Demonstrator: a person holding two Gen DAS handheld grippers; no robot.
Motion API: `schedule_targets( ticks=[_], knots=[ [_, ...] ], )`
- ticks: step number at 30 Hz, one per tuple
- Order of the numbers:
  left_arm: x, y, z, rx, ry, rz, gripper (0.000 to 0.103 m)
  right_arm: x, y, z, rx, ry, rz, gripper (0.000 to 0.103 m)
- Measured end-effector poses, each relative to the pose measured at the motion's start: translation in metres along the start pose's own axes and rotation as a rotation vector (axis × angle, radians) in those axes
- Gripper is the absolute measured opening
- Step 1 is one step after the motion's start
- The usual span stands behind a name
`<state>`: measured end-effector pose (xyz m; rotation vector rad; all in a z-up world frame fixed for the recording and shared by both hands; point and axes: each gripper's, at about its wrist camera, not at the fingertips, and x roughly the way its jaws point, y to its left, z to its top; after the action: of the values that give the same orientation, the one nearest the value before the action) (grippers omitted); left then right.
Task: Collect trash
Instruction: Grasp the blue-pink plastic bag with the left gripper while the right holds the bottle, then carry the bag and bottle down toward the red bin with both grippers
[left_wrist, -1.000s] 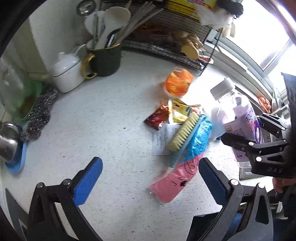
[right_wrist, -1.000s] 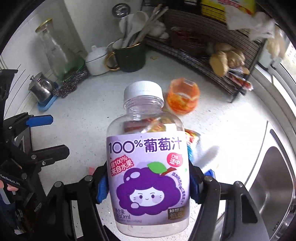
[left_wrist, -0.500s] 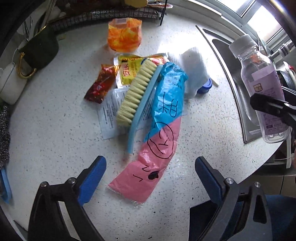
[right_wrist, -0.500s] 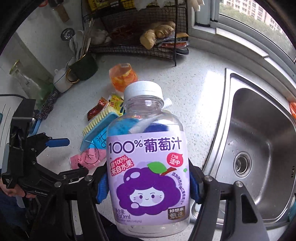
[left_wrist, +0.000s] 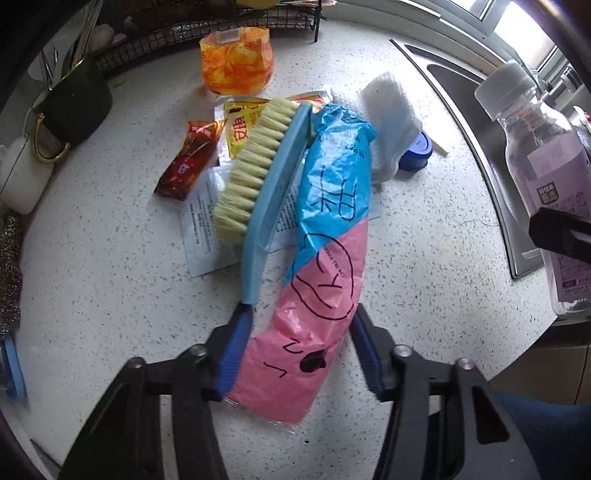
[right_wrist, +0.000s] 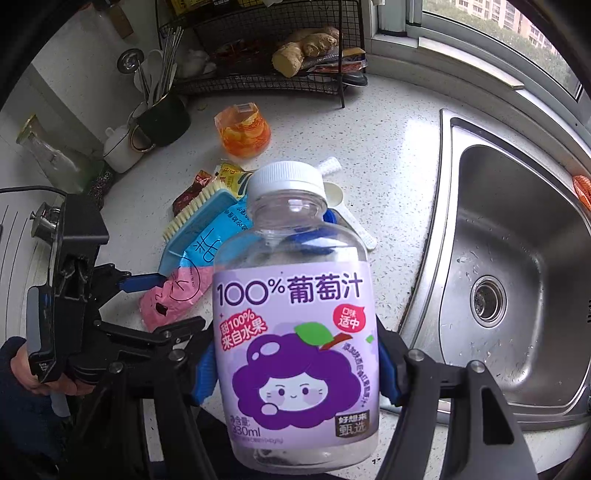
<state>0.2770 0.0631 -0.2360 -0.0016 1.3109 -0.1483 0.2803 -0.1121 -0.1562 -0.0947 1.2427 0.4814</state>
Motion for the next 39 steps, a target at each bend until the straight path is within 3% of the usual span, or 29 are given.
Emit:
schedule_targets(
  ticks=[5,7,15,22,31,39],
  knots=[
    [-0.005,0.001,-0.004,-0.002,0.022,-0.012,0.012,0.002,0.002,-0.001,-0.001,0.001,0.01,0.065],
    [-0.005,-0.005,-0.009,0.007,0.031,-0.011,0.009,0.001,0.002,-0.002,-0.003,-0.003,0.02,0.065],
    [-0.031,-0.019,-0.03,-0.034,-0.006,-0.007,0.006,-0.009,0.005,-0.01,-0.047,-0.017,0.047,0.065],
    [-0.082,-0.037,-0.032,-0.036,-0.082,0.017,0.006,-0.024,-0.001,-0.019,-0.059,-0.035,0.071,0.065],
    [-0.128,-0.091,-0.041,-0.033,-0.153,0.057,0.006,-0.066,-0.013,-0.054,-0.082,-0.093,0.144,0.065],
    [-0.144,-0.156,-0.082,0.004,-0.175,0.052,0.006,-0.111,-0.037,-0.106,-0.078,-0.164,0.153,0.065]
  ],
)
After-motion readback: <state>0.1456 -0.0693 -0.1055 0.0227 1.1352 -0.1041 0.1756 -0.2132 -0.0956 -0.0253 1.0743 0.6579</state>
